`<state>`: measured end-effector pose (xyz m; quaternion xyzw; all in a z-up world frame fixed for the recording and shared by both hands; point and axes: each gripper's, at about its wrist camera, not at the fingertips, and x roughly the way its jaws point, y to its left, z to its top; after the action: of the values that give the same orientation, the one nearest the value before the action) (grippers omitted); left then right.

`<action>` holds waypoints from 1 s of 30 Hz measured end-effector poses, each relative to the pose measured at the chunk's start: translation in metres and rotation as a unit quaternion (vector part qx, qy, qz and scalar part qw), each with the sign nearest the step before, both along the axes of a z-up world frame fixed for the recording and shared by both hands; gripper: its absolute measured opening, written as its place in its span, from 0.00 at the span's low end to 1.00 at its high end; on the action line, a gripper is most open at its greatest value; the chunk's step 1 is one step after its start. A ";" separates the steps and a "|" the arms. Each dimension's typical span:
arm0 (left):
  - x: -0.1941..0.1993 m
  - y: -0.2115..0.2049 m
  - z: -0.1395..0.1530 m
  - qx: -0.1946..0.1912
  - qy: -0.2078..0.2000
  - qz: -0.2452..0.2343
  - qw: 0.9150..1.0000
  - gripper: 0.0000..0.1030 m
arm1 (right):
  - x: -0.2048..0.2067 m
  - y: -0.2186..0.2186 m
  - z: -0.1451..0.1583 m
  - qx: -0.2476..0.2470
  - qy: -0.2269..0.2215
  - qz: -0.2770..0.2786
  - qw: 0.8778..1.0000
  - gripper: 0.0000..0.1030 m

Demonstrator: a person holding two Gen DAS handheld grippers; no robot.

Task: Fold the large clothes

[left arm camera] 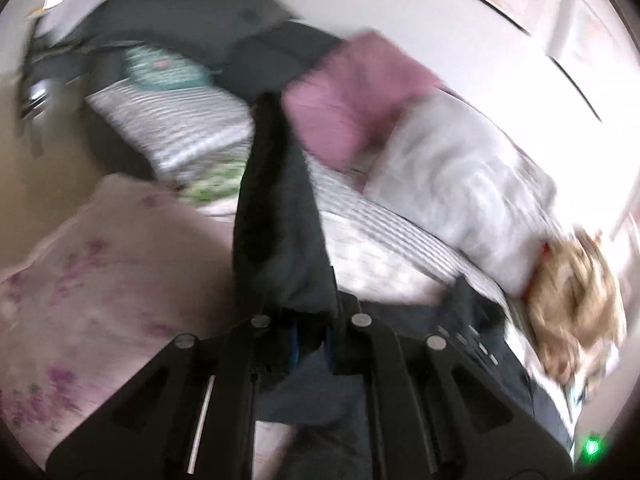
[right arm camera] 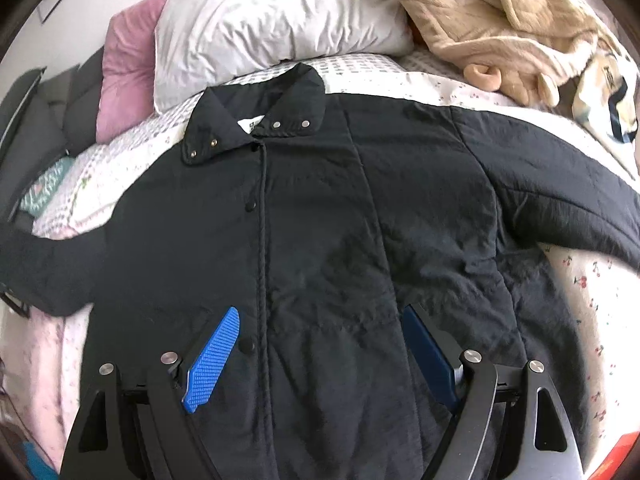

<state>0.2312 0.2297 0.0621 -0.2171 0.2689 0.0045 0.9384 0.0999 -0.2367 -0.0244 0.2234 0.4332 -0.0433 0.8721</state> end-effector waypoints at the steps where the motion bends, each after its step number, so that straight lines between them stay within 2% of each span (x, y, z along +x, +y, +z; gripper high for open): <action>1: 0.001 -0.025 0.003 0.008 -0.004 -0.029 1.000 0.10 | -0.001 0.000 0.001 0.001 -0.001 -0.002 1.000 0.82; 4: 0.004 -0.080 -0.003 0.024 0.004 -0.097 0.995 0.10 | -0.001 0.003 -0.001 0.006 0.004 0.002 1.000 0.82; 8: 0.005 -0.156 -0.034 0.061 0.043 -0.192 0.979 0.11 | 0.001 0.007 -0.003 0.004 0.011 0.009 1.000 0.82; 11: 0.008 -0.205 -0.074 0.087 0.092 -0.270 0.955 0.15 | 0.005 0.009 -0.006 0.003 0.014 0.013 1.000 0.82; 12: 0.008 -0.221 -0.093 0.087 0.120 -0.301 0.942 0.21 | 0.006 0.009 -0.007 0.003 0.016 0.013 1.000 0.82; 13: 0.010 -0.229 -0.105 0.086 0.139 -0.319 0.934 0.31 | 0.008 0.010 -0.009 0.004 0.019 0.015 1.000 0.82; 14: 0.010 -0.242 -0.127 0.085 0.179 -0.346 0.917 0.36 | 0.010 0.010 -0.011 0.007 0.021 0.018 1.000 0.82; 15: 0.004 -0.250 -0.139 0.093 0.205 -0.357 0.907 0.44 | 0.010 0.010 -0.012 0.011 0.021 0.020 1.000 0.82; 17: -0.008 -0.257 -0.150 0.121 0.237 -0.368 0.891 0.45 | 0.012 0.011 -0.014 0.020 0.023 0.023 0.999 0.82; 18: -0.012 -0.256 -0.148 0.129 0.235 -0.373 0.888 0.47 | 0.013 0.011 -0.015 0.026 0.023 0.025 0.999 0.82; 19: -0.018 -0.250 -0.140 0.136 0.227 -0.377 0.888 0.55 | 0.014 0.011 -0.015 0.034 0.021 0.028 0.999 0.82; 20: -0.023 -0.243 -0.130 0.141 0.214 -0.376 0.890 0.60 | 0.015 0.013 -0.015 0.039 0.019 0.030 0.999 0.82; 21: -0.026 -0.235 -0.117 0.143 0.199 -0.371 0.896 0.71 | 0.016 0.014 -0.015 0.042 0.017 0.034 0.998 0.82; 22: -0.030 -0.223 -0.106 0.144 0.184 -0.364 0.902 0.78 | 0.018 0.017 -0.015 0.045 0.016 0.038 0.998 0.82; 25: -0.038 -0.182 -0.074 0.129 0.143 -0.333 0.923 0.81 | 0.024 0.033 -0.014 0.036 0.014 0.064 0.997 0.82; 27: -0.034 -0.153 -0.069 0.112 0.130 -0.304 0.937 0.83 | 0.028 0.045 -0.016 0.033 0.015 0.081 0.996 0.82; 29: -0.027 -0.129 -0.073 0.103 0.124 -0.271 0.949 0.83 | 0.032 0.056 -0.022 0.064 0.013 0.102 0.993 0.82; 30: -0.023 -0.118 -0.078 0.098 0.123 -0.252 0.955 0.83 | 0.035 0.063 -0.028 0.099 0.014 0.120 0.988 0.82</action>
<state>0.2077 0.1121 -0.0161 -0.0475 0.4268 -0.1792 0.8851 0.1353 -0.1739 -0.0520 0.2540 0.4716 0.1014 0.8383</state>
